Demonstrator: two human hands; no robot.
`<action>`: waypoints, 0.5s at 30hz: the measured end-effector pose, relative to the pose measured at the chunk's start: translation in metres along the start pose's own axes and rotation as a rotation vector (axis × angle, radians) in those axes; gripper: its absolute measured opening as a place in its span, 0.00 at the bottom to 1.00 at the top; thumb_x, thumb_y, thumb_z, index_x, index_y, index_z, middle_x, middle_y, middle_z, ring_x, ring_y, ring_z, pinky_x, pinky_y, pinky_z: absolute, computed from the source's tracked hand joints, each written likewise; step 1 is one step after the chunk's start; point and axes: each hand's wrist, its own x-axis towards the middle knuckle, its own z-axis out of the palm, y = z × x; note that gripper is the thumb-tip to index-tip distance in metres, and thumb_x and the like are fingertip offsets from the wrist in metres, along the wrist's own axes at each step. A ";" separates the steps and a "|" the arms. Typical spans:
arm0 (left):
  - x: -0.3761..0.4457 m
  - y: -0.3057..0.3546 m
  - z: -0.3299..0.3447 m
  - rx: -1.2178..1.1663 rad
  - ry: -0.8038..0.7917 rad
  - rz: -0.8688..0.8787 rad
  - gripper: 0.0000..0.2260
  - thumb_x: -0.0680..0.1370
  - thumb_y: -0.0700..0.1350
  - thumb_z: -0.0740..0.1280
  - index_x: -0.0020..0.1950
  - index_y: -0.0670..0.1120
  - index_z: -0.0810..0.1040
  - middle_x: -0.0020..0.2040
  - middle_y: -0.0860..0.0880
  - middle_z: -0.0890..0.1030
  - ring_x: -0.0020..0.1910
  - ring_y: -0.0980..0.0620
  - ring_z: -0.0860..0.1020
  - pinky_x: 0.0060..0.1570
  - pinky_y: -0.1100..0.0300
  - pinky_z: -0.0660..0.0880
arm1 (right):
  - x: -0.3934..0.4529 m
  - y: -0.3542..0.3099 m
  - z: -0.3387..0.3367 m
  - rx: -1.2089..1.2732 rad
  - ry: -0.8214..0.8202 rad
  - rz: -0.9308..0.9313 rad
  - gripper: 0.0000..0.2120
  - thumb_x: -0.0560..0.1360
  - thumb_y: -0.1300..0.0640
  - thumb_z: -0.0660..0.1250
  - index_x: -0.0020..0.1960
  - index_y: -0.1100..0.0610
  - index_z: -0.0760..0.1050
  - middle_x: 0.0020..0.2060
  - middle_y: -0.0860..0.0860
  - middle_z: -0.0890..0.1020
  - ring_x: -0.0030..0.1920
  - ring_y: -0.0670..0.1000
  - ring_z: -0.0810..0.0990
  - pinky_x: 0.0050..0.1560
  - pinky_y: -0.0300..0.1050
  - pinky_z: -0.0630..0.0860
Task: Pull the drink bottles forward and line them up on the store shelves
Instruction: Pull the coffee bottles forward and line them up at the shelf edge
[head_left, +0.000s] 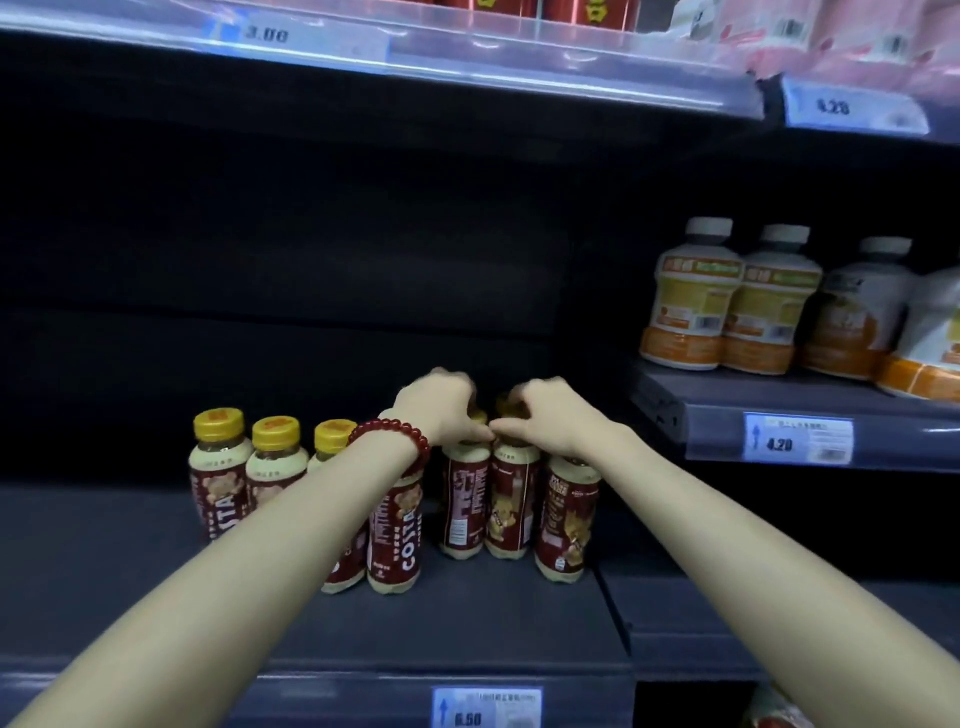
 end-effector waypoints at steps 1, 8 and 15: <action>-0.001 -0.001 -0.001 -0.026 -0.001 0.019 0.22 0.70 0.58 0.72 0.55 0.43 0.78 0.54 0.45 0.79 0.47 0.48 0.79 0.43 0.57 0.77 | 0.000 -0.002 -0.001 -0.003 -0.001 -0.011 0.20 0.73 0.43 0.68 0.49 0.60 0.78 0.46 0.58 0.82 0.44 0.55 0.81 0.44 0.48 0.79; -0.019 -0.016 -0.018 -0.105 -0.077 0.160 0.19 0.69 0.54 0.74 0.57 0.47 0.80 0.49 0.51 0.81 0.47 0.55 0.78 0.45 0.64 0.76 | -0.017 -0.006 -0.013 0.038 -0.013 -0.139 0.14 0.74 0.49 0.70 0.53 0.57 0.80 0.45 0.52 0.82 0.45 0.50 0.81 0.46 0.45 0.80; -0.029 -0.025 -0.020 -0.183 -0.154 0.267 0.20 0.73 0.46 0.71 0.65 0.52 0.76 0.58 0.55 0.79 0.54 0.59 0.75 0.52 0.66 0.70 | -0.026 -0.002 -0.015 0.118 -0.089 -0.212 0.17 0.73 0.51 0.70 0.60 0.54 0.79 0.53 0.49 0.83 0.52 0.46 0.80 0.54 0.41 0.78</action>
